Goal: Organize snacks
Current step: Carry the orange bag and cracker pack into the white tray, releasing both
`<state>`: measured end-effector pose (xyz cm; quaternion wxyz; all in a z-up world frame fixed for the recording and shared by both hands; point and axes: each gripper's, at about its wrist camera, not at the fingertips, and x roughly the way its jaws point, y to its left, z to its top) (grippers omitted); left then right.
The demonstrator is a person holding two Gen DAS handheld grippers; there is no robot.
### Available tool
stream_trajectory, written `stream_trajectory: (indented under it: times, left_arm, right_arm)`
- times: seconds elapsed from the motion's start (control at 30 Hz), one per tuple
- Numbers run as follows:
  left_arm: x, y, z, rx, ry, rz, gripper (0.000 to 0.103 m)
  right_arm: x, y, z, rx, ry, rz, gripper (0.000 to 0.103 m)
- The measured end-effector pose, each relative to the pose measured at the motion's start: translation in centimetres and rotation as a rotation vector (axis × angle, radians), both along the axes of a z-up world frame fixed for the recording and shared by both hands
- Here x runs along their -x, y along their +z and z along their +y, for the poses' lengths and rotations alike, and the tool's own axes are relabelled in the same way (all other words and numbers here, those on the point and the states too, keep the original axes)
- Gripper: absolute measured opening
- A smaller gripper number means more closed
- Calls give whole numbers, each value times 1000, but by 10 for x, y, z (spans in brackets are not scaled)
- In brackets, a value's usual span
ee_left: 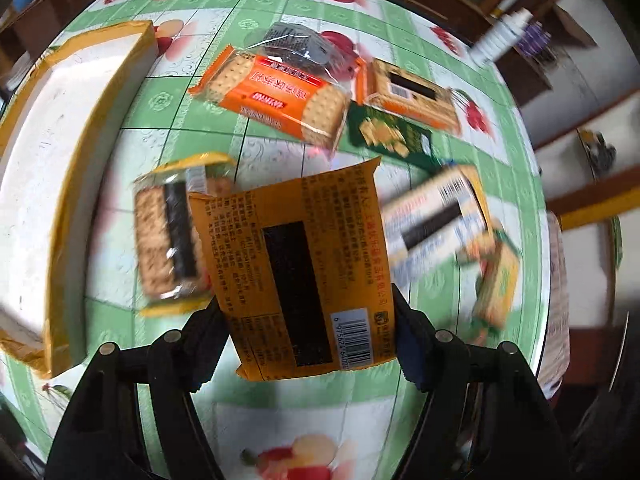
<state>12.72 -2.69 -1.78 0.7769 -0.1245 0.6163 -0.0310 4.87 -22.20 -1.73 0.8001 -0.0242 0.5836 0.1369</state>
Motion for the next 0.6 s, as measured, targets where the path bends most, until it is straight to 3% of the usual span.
stream_trajectory:
  times: [0.17, 0.43, 0.6]
  left_arm:
    - [20, 24, 4, -36, -67, -57, 72]
    - [48, 55, 74, -84, -80, -113, 72]
    - [48, 66, 132, -118, -34, -135, 72]
  right_arm:
    - [-2, 16, 19, 2, -1, -30, 55]
    - [-20, 46, 82, -43, 36, -74, 55]
    - [-37, 54, 143, -89, 90, -80, 55]
